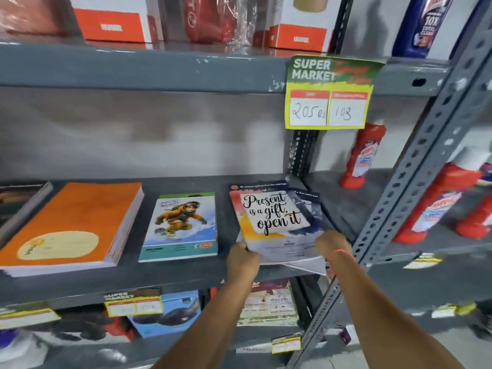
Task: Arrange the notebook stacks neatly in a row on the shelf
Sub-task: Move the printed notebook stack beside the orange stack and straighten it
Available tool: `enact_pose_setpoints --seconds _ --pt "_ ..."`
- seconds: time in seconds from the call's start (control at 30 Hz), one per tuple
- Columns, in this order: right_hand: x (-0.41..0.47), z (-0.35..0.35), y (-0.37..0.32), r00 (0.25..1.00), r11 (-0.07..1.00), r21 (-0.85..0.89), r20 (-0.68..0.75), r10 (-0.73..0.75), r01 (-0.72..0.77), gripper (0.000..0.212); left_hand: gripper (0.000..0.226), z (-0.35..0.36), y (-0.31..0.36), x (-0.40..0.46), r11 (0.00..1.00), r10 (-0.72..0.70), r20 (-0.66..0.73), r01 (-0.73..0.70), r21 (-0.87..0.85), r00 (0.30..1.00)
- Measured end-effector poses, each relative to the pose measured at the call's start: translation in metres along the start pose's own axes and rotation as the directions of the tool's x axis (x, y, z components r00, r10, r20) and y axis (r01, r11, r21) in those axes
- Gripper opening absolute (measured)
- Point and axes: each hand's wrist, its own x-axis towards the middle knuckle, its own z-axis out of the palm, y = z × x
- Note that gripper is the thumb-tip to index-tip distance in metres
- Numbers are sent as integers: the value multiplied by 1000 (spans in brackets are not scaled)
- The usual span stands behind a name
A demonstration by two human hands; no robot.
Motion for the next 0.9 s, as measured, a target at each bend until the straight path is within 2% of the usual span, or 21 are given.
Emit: enact_pose_setpoints --seconds 0.2,0.33,0.5,0.6,0.63,0.73,0.8,0.9 --pt "1 -12 -1 1000 979 203 20 -10 6 35 21 -3 22 -3 999 25 -59 -26 -24 998" --pt "1 -24 -3 999 949 316 -41 7 6 12 29 -12 33 -2 998 26 -48 -29 -64 998" --pt "-13 -35 -26 993 918 389 -115 -30 73 17 30 -42 42 -2 993 60 -59 -66 -97 996" --pt "-30 -29 -53 988 863 485 -132 -85 140 9 15 -78 41 0 986 112 -102 -123 -114 988" --pt "-39 -25 -67 987 842 517 -124 -103 153 13 15 -96 41 1 982 132 -126 -148 -121 983" --pt "-77 -9 -116 967 789 562 -97 -236 249 35 21 -158 34 3 968 172 -224 -207 -140 959" --pt "-112 6 -152 938 746 589 -67 -339 311 37 25 -207 27 -1 966 176 -286 -221 -132 942" --pt "-166 46 -216 908 671 670 -10 -419 317 36 38 -302 9 -7 966 216 -377 -252 -50 901"
